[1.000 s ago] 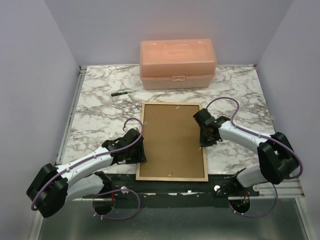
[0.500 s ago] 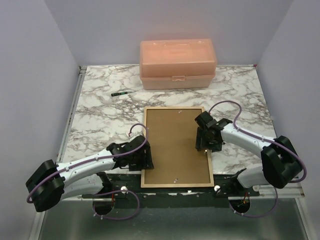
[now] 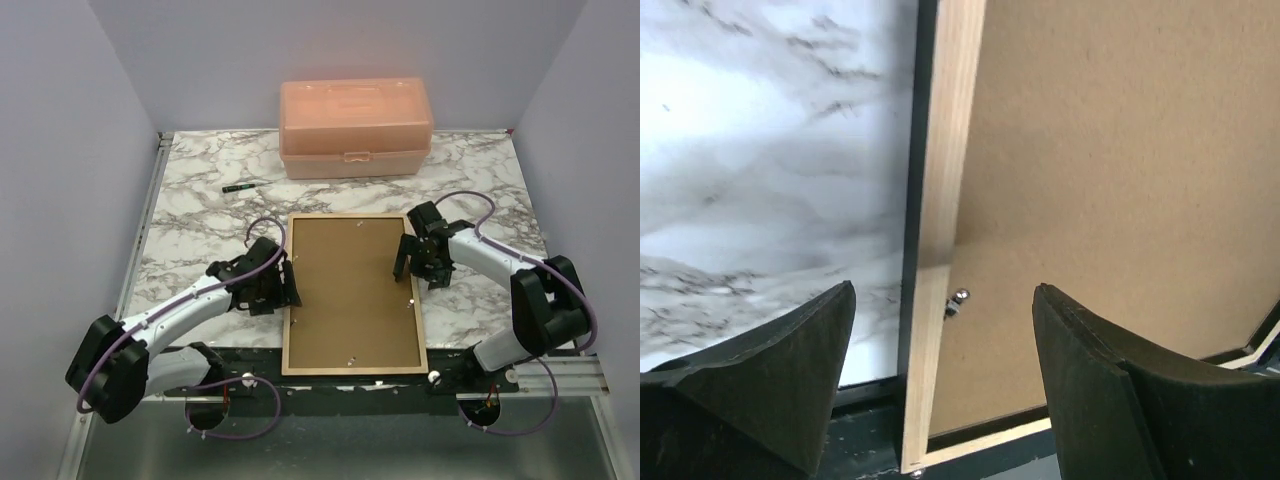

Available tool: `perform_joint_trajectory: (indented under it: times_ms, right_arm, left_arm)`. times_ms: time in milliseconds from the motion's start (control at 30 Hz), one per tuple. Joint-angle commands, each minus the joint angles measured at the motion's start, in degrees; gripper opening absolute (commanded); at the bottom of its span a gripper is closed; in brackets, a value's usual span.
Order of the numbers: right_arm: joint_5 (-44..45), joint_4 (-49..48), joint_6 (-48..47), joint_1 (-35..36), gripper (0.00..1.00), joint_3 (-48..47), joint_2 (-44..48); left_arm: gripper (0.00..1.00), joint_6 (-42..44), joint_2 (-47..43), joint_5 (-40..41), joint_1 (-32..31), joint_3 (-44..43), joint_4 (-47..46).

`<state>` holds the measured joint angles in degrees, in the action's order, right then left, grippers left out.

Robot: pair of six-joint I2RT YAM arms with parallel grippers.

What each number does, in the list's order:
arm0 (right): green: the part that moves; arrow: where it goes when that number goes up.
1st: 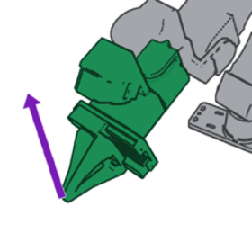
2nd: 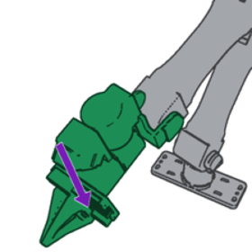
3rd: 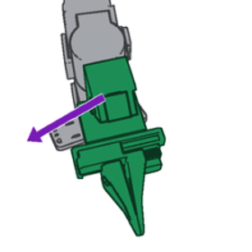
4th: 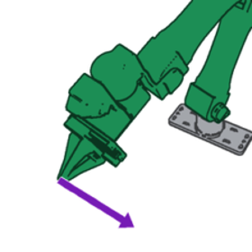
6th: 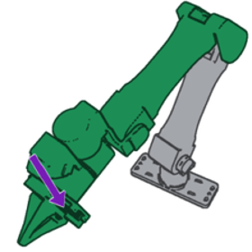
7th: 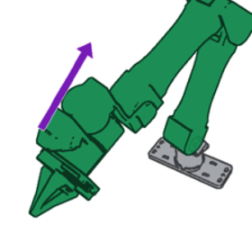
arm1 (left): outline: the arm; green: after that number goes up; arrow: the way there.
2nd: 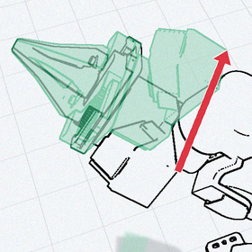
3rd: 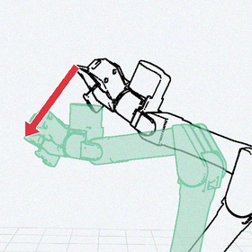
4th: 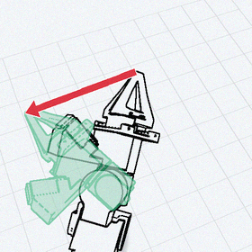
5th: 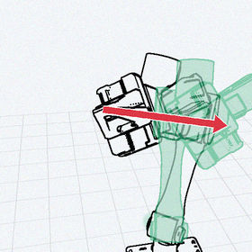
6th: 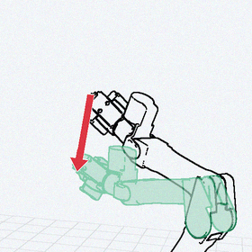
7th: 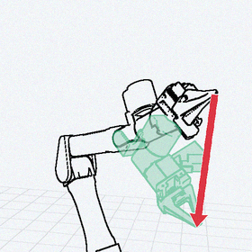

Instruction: Put the photo into the frame

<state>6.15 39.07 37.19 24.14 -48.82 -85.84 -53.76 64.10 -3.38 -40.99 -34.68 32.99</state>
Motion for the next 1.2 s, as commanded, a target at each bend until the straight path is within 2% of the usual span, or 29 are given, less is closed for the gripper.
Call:
perform_joint_trajectory:
  times_ms: [0, 167, 367, 667, 933, 1167]
  right_arm:
    - [-5.71, -3.87, -3.66, -3.40, 0.92, -3.08, -2.97]
    - [-7.75, -3.69, -4.08, -4.28, 0.88, -5.24, -4.89]
    - [-8.11, -4.15, -3.97, -4.29, 0.85, -4.08, -4.83]
    - [-10.01, -5.14, -4.63, -4.33, 0.68, -3.10, -6.17]
    - [-8.97, -5.75, -4.97, -4.28, 0.67, -2.12, -6.77]
    - [-9.14, -6.09, -5.54, -4.27, 0.67, -1.63, -7.65]
  left_arm:
    - [0.73, 9.59, 4.46, -4.79, 7.43, -3.97, -3.46]
    - [0.72, 13.41, 12.34, -5.71, 11.45, -10.24, -3.80]
    - [0.70, 14.73, 19.74, -3.18, 13.08, -15.02, -4.33]
    - [0.68, 14.82, 29.17, 0.18, 13.16, -21.81, -4.84]
    - [0.63, 15.77, 35.31, 5.65, 13.20, -28.45, -1.05]
    - [0.49, 17.45, 40.58, 9.26, 13.14, -32.20, 0.92]
